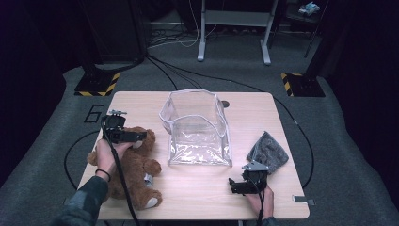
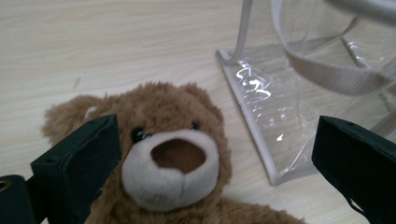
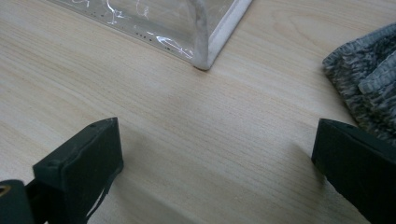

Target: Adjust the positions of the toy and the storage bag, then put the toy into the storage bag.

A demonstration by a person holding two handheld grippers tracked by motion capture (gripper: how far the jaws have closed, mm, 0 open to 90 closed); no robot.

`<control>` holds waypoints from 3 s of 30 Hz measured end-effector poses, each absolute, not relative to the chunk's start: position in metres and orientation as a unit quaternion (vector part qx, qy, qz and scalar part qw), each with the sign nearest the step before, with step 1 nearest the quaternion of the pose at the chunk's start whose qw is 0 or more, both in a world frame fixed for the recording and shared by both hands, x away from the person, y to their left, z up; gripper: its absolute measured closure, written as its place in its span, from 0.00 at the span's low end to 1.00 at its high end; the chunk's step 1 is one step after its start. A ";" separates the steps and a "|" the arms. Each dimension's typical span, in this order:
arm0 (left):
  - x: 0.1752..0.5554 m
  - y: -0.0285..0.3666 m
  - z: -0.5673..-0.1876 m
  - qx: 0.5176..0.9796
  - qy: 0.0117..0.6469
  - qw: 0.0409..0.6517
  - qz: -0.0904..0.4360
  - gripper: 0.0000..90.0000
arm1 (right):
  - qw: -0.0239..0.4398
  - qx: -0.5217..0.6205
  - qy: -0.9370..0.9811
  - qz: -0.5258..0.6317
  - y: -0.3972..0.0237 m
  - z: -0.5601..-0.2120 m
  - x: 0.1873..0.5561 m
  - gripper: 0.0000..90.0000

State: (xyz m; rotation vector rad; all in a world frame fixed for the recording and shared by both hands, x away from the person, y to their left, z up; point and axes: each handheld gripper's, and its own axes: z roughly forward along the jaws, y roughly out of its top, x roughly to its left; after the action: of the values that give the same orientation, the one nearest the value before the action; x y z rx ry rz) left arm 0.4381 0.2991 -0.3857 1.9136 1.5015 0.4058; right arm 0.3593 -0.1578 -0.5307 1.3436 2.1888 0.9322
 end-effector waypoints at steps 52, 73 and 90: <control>0.407 0.313 -0.469 0.736 0.602 0.245 0.191 0.46 | 0.205 0.479 0.785 0.334 -0.158 -0.531 0.359 0.02; 0.386 0.324 -0.418 0.694 0.564 0.364 0.259 0.54 | 0.205 0.482 0.783 0.336 -0.159 -0.530 0.359 0.04; 0.397 0.332 -0.392 0.675 0.548 0.405 0.283 0.53 | 0.206 0.484 0.782 0.335 -0.158 -0.530 0.359 0.04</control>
State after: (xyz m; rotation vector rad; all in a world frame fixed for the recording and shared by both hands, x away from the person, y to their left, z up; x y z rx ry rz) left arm 0.3971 0.3316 -0.3925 1.7041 1.3821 0.7146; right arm 0.3593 -0.1583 -0.5303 1.3475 2.1782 0.9341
